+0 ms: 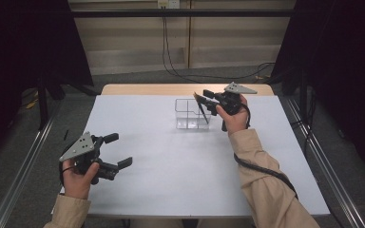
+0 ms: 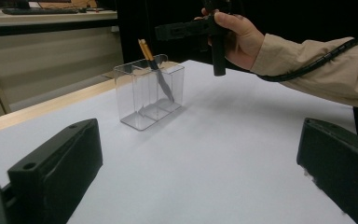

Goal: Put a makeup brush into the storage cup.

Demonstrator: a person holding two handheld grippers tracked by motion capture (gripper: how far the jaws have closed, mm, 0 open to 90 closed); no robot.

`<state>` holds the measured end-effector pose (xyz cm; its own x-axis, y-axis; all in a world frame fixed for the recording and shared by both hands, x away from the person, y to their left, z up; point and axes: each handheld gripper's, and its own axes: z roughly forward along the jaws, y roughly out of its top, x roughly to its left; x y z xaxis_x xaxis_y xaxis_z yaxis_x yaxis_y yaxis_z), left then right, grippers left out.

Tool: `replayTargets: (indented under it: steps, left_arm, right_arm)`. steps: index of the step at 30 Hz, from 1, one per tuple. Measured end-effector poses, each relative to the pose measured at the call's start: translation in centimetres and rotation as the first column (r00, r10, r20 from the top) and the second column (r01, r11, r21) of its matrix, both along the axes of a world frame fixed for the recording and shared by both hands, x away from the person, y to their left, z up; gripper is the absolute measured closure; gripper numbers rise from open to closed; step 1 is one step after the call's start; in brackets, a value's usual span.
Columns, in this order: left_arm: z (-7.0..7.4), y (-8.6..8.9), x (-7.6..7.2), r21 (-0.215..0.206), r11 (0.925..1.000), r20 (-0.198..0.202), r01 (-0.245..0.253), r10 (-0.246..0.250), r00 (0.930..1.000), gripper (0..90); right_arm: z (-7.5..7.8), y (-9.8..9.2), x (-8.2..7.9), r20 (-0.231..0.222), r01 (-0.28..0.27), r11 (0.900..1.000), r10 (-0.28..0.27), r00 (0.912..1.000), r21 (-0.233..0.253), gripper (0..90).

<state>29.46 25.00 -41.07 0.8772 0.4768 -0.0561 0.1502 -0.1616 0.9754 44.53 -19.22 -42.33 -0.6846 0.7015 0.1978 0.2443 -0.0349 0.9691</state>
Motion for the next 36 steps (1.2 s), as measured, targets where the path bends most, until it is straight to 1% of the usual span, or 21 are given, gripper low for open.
replayTargets:
  steps: [1,3,4,5,7,8,9,10,12,13,14,19,23,26,31,32,35,36]
  left_arm:
    - [0.0,0.0,0.0,-0.001,1.0000,0.000,0.001,-0.001,1.0000,0.0]
    - [0.0,0.0,0.0,0.001,1.0000,0.000,0.000,0.000,1.0000,0.0]
    - [0.0,0.0,0.0,0.001,1.0000,-0.001,0.000,0.000,1.0000,0.0]
    - [0.0,-0.1,0.0,0.003,1.0000,0.000,-0.001,0.001,1.0000,0.1]
    - [0.1,-0.1,0.0,0.004,1.0000,0.004,0.001,-0.001,1.0000,0.1]
    - [0.1,-0.2,0.0,0.002,1.0000,0.003,0.001,-0.001,1.0000,0.0]
    - [0.1,-0.2,0.0,0.001,1.0000,0.003,0.001,-0.001,1.0000,0.0]
    - [0.1,-0.2,0.0,0.004,1.0000,0.005,0.002,-0.002,1.0000,0.0]
    - [0.1,-0.3,0.1,0.005,1.0000,0.005,0.004,-0.004,1.0000,0.0]
    - [0.1,-0.3,0.1,0.004,1.0000,0.004,0.005,-0.005,1.0000,0.0]
    - [0.1,-0.4,0.1,0.004,1.0000,0.003,0.008,-0.008,1.0000,0.0]
    - [0.1,-0.5,0.2,0.003,0.9999,0.004,0.010,-0.010,0.9999,0.0]
    - [0.2,-0.5,0.1,0.003,1.0000,0.005,0.008,-0.008,1.0000,0.0]
    - [0.1,-0.5,0.1,0.004,1.0000,0.002,0.009,-0.009,1.0000,0.0]
    - [0.2,-0.7,0.3,-0.002,0.9999,0.009,0.014,-0.014,0.9999,0.0]
    - [0.2,-0.8,0.4,0.001,0.9999,0.009,0.014,-0.014,0.9999,0.0]
    - [0.1,-0.8,0.5,0.009,0.9998,0.006,0.018,-0.018,0.9998,0.0]
    - [0.1,-0.8,0.5,0.005,0.9998,0.004,0.017,-0.017,0.9998,0.0]
  right_arm:
    - [0.0,0.0,0.0,-0.005,-0.006,1.000,0.006,1.0000,0.009,46.0]
    - [0.1,-0.1,-0.1,0.000,0.001,1.000,-0.001,1.0000,0.008,41.2]
    - [0.2,-0.2,-0.2,0.005,0.008,1.000,-0.008,0.9999,-0.003,39.4]
    - [0.3,-0.3,-0.3,0.002,0.005,1.000,-0.005,1.0000,0.002,35.6]
    - [0.4,-0.3,-0.4,0.002,0.002,1.000,-0.002,1.0000,0.002,34.7]
    - [0.4,-0.4,-0.4,0.010,0.008,1.000,-0.008,0.9999,-0.006,33.0]
    - [0.5,-0.4,-0.5,0.008,0.009,1.000,-0.009,0.9999,-0.010,31.2]
    - [0.7,-0.5,-0.7,0.016,0.016,1.000,-0.016,0.9997,-0.026,28.9]
    - [0.8,-0.5,-0.7,0.016,0.009,1.000,-0.009,0.9998,-0.022,28.5]
    - [1.0,-0.7,-0.9,0.024,0.014,0.999,-0.013,0.9996,-0.029,27.0]
    - [1.0,-0.7,-1.0,0.024,0.006,1.000,-0.006,0.9997,-0.029,26.6]
    - [1.1,-1.0,-1.3,0.024,0.004,0.999,-0.003,0.9997,-0.044,24.6]
    - [1.1,-1.2,-1.6,0.025,0.000,0.999,0.001,0.9997,-0.041,22.4]
    - [1.2,-1.4,-2.0,0.033,-0.005,0.998,0.007,0.9994,-0.057,21.1]
    - [1.2,-1.5,-2.4,0.031,-0.007,0.998,0.009,0.9995,-0.064,19.9]
    - [1.2,-1.5,-2.7,0.032,-0.007,0.997,0.009,0.9994,-0.080,19.8]
    - [1.3,-1.7,-2.9,0.033,-0.008,0.996,0.011,0.9994,-0.091,19.1]
    - [1.3,-1.7,-3.0,0.035,-0.009,0.996,0.013,0.9993,-0.092,18.9]
